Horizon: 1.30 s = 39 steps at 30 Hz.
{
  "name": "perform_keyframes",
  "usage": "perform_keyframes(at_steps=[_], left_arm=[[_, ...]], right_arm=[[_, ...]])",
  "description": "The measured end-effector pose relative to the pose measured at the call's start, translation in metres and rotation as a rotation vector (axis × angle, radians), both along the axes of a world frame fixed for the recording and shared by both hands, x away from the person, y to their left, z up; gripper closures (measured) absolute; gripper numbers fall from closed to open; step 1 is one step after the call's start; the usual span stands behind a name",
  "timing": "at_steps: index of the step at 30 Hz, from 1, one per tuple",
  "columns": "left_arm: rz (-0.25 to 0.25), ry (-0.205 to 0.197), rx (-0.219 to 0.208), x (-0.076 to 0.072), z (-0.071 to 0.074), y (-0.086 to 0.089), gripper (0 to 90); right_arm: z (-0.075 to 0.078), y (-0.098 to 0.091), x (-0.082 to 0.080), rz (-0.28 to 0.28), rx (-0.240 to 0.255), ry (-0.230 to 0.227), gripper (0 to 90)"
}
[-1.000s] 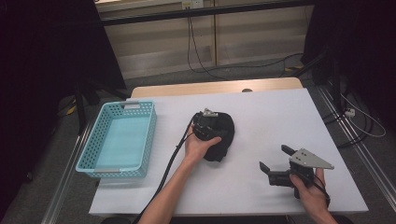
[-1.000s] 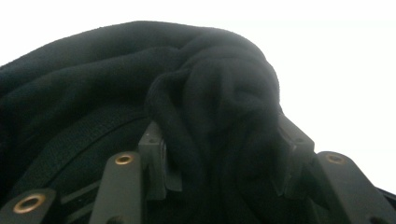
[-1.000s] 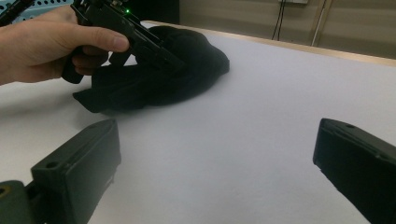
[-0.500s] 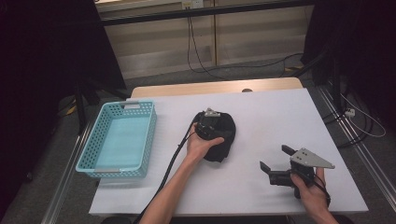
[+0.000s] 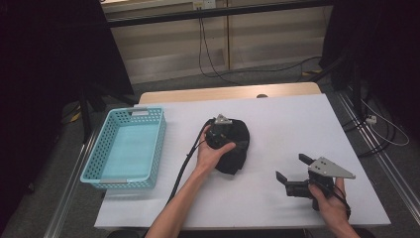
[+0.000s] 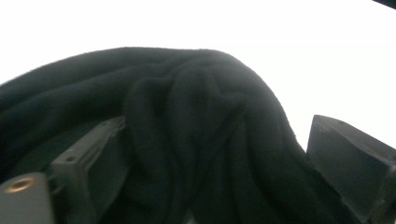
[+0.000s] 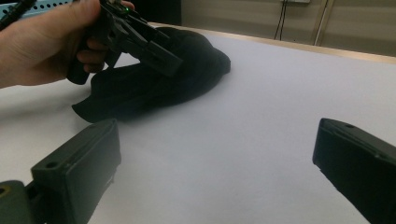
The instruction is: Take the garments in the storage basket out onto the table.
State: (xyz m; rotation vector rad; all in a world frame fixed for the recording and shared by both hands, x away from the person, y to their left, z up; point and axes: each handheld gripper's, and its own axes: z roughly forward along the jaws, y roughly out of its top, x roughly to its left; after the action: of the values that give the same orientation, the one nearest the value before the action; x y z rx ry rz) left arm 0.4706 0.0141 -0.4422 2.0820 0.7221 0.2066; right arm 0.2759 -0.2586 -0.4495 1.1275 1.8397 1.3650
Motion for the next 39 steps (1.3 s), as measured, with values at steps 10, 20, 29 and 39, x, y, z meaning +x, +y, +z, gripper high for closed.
perform_keyframes(at_steps=[10, 20, 29, 39], left_arm=[[0.001, -0.049, -0.04, -0.016, 0.025, 0.018, 6.0], [0.036, -0.122, -0.125, -0.038, 0.046, 0.043, 6.6], [0.072, -0.197, -0.128, -0.065, 0.05, 0.085, 6.4], [0.132, -0.208, -0.123, -0.091, 0.053, 0.129, 6.1]], right_arm=[[0.001, 0.002, -0.002, -0.006, -0.006, -0.004, 0.8], [0.001, 0.003, -0.002, -0.007, -0.006, -0.004, 0.8], [0.001, 0.003, -0.001, -0.005, -0.011, -0.001, 0.8], [0.001, 0.004, -0.001, -0.005, -0.013, -0.003, 0.8]])
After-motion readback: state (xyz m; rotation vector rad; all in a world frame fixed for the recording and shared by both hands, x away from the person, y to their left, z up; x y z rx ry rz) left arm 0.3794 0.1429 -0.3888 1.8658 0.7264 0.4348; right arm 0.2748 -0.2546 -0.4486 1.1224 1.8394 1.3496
